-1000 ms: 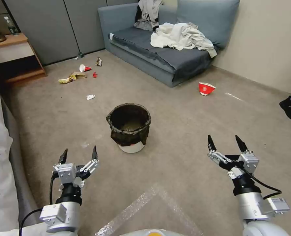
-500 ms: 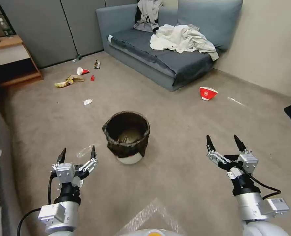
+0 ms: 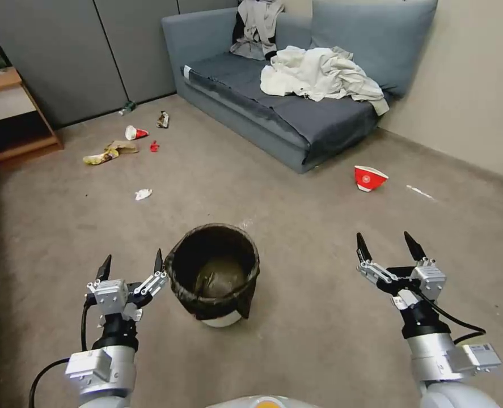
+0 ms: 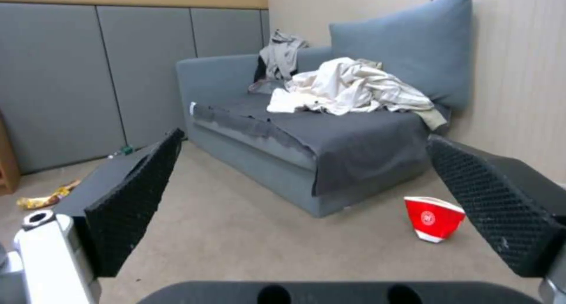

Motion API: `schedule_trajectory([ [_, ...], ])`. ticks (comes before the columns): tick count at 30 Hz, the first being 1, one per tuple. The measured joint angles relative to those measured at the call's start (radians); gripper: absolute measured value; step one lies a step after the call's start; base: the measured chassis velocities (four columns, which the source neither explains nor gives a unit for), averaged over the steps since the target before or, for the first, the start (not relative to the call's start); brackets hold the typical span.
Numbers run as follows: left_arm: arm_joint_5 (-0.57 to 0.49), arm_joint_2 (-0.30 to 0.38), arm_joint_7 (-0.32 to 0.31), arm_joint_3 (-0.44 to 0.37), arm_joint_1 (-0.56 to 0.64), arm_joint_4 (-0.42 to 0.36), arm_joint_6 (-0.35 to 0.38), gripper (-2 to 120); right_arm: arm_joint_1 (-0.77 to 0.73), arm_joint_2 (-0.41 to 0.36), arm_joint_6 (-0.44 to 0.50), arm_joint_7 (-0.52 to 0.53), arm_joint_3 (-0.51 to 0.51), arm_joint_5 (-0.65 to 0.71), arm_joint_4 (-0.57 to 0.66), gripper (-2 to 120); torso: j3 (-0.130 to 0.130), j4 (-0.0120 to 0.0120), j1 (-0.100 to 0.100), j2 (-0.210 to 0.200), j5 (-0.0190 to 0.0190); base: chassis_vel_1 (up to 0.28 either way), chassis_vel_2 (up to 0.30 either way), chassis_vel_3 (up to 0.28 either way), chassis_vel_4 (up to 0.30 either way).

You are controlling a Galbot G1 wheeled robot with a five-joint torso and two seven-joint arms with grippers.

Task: Pick up the trash can from the floor.

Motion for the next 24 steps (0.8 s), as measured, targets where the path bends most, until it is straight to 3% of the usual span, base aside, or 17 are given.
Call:
schedule_trajectory([
  [6, -0.053, 0.023, -0.049, 0.019, -0.027, 0.0, 0.076, 100, -0.002, -0.001, 0.009, -0.002, 0.0, 0.0, 0.0, 100, 0.0, 0.0001, 0.0, 0.0, 0.0, 0.045, -0.024, -0.033, 0.025],
  [8, -0.103, 0.046, -0.094, 0.035, -0.052, -0.002, 0.173, 100, -0.005, -0.001, 0.011, -0.003, 0.0, 0.0, 0.002, 100, 0.0, -0.0001, 0.0, 0.0, -0.0003, 0.0, 0.0, 0.0, 0.0],
  [9, -0.103, 0.046, -0.094, 0.035, -0.052, -0.002, 0.173, 100, -0.005, -0.001, 0.011, -0.003, 0.0, 0.0, 0.002, 100, 0.0, -0.0001, 0.0, 0.0, -0.0003, 0.0, 0.0, 0.0, 0.0],
  [11, -0.175, 0.073, -0.146, 0.048, -0.084, -0.004, 0.279, 100, -0.008, -0.001, 0.013, -0.005, 0.0, 0.0, 0.006, 100, 0.0, 0.0006, 0.0, 0.0, -0.0003, 0.0, 0.0, 0.0, 0.0],
  [12, -0.175, 0.073, -0.146, 0.048, -0.084, -0.004, 0.279, 100, -0.008, -0.001, 0.013, -0.005, 0.0, 0.0, 0.006, 100, 0.0, 0.0006, 0.0, 0.0, -0.0003, 0.0, 0.0, 0.0, 0.0],
  [13, -0.25, 0.101, -0.186, 0.055, -0.119, -0.001, 0.362, 100, -0.013, -0.001, 0.015, -0.006, 0.0, 0.0, 0.01, 100, 0.0, -0.0002, 0.0, 0.0, -0.0005, 0.0, 0.0, 0.0, 0.0],
  [17, -0.385, 0.161, -0.249, 0.06, -0.174, 0.02, 0.469, 100, -0.021, 0.001, 0.017, -0.007, 0.002, -0.002, 0.018, 100, 0.0, -0.0002, 0.0, 0.0, -0.0003, 0.0, 0.0, 0.0, 0.0],
  [20, -0.584, 0.26, -0.358, 0.068, -0.249, 0.091, 0.6, 100, -0.023, 0.007, 0.017, -0.009, 0.002, -0.008, 0.027, 100, 0.0, 0.0002, 0.0, 0.0, -0.0003, 0.0, 0.0, 0.0, 0.0],
  [24, -0.681, 0.308, -0.411, 0.075, -0.305, 0.176, 0.636, 100, -0.025, 0.012, 0.016, -0.009, 0.003, -0.012, 0.028, 100, 0.0, 0.0002, 0.0, 0.0, -0.0004, 0.0, 0.0, 0.0, 0.0],
])
